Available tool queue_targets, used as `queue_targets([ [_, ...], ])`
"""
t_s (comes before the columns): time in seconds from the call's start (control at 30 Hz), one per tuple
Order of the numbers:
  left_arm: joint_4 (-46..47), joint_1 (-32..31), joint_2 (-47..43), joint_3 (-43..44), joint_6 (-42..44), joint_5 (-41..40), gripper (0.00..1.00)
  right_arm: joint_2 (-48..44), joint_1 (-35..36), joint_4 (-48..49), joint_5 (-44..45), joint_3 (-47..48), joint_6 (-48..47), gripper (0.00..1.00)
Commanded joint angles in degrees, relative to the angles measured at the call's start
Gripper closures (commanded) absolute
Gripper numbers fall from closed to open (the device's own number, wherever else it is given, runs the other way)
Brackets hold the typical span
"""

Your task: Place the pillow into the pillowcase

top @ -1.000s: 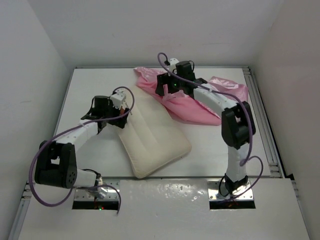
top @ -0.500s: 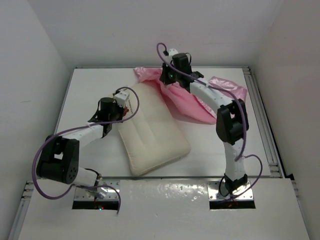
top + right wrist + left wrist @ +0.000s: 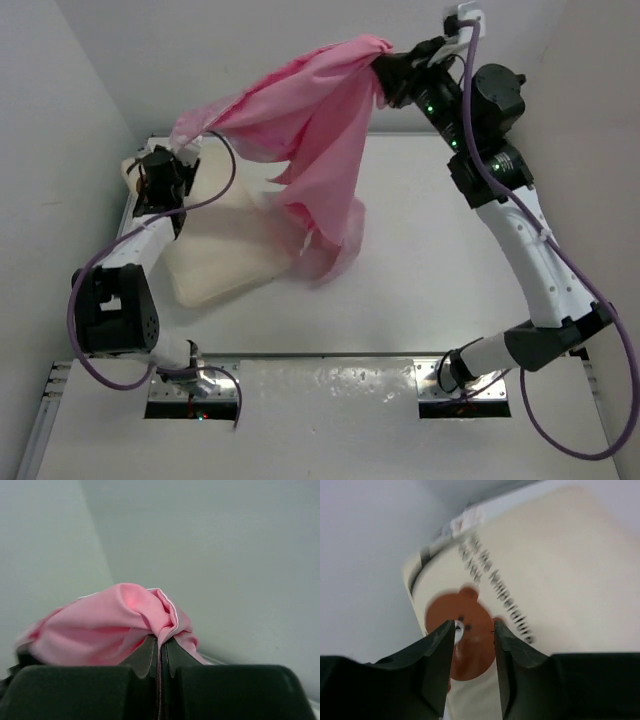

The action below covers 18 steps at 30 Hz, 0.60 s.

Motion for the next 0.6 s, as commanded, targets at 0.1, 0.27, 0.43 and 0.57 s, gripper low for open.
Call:
queue_targets([
  [0.1,-6.8,-10.7,-5.4,3.3,6.4,14.9,0.25,10.1,-11.8,-13.2,-3.0,-1.2,13.2,1.00],
  [0.27,-8.7,-15.3,-8.6,4.3,1.8,22.1,0.16,20.4,-13.9,-22.1,-7.4,3.4,14.6,0.80],
  [0.43,-10.0,-19.7,-7.8,5.5,-1.4,22.6,0.14,42.8,-17.5,-36.9,-9.5,28.1,15.1,0.01],
  [0.57,-11.2,-23.0,-7.4,5.2,-0.7,20.6,0.11,40.7,-18.5,-41.5,-0.9,17.4,11.5,0.01],
])
